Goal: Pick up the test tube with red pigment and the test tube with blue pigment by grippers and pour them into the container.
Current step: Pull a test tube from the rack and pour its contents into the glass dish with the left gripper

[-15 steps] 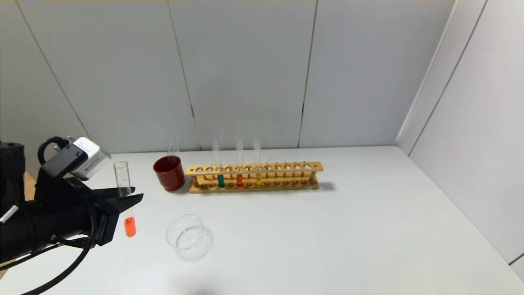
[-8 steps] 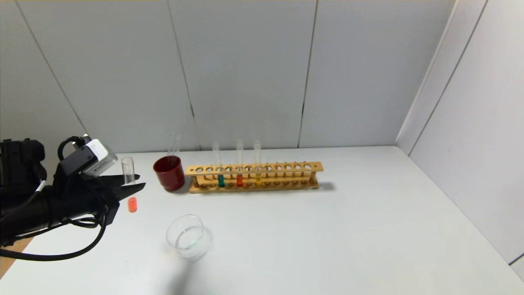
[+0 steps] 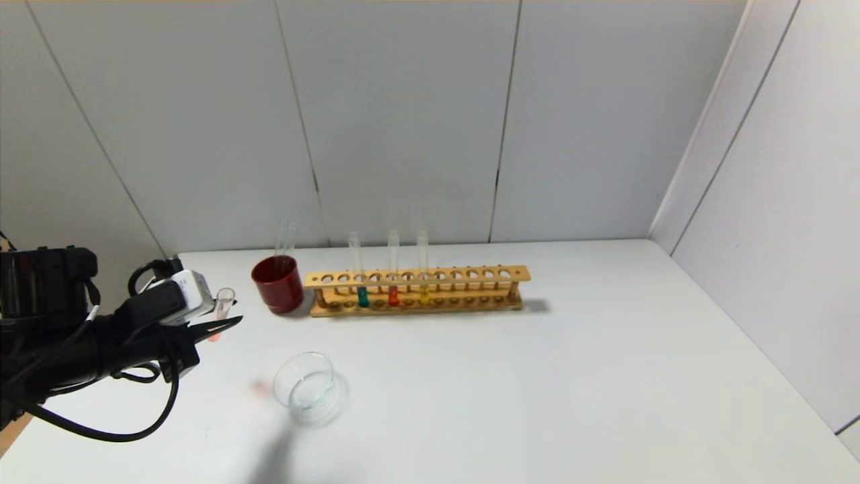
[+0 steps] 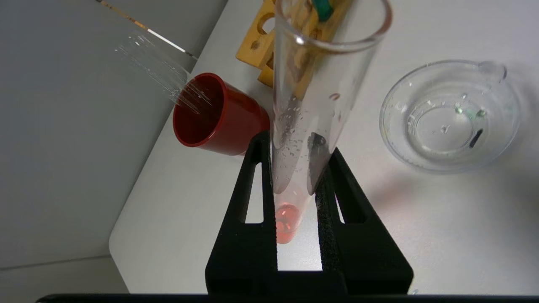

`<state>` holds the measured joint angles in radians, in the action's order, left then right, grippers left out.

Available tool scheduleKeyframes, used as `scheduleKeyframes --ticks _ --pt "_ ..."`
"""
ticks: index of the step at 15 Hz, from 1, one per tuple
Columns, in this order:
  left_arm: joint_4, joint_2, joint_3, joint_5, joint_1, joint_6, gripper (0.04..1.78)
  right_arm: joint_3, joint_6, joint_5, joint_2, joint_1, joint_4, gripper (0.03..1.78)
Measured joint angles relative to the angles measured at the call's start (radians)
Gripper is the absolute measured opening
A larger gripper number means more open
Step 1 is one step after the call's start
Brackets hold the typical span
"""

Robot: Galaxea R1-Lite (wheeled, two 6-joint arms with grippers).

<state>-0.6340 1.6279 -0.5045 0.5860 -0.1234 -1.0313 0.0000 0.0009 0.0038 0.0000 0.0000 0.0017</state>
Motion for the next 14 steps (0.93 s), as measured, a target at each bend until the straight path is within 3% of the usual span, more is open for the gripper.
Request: scheduleKeyframes --ticks 14 --pt "-0.01 0.146 -0.013 -0.01 0.001 -0.533 0.32 0.0 0.0 0.0 0.0 0.0 0.0 1.75"
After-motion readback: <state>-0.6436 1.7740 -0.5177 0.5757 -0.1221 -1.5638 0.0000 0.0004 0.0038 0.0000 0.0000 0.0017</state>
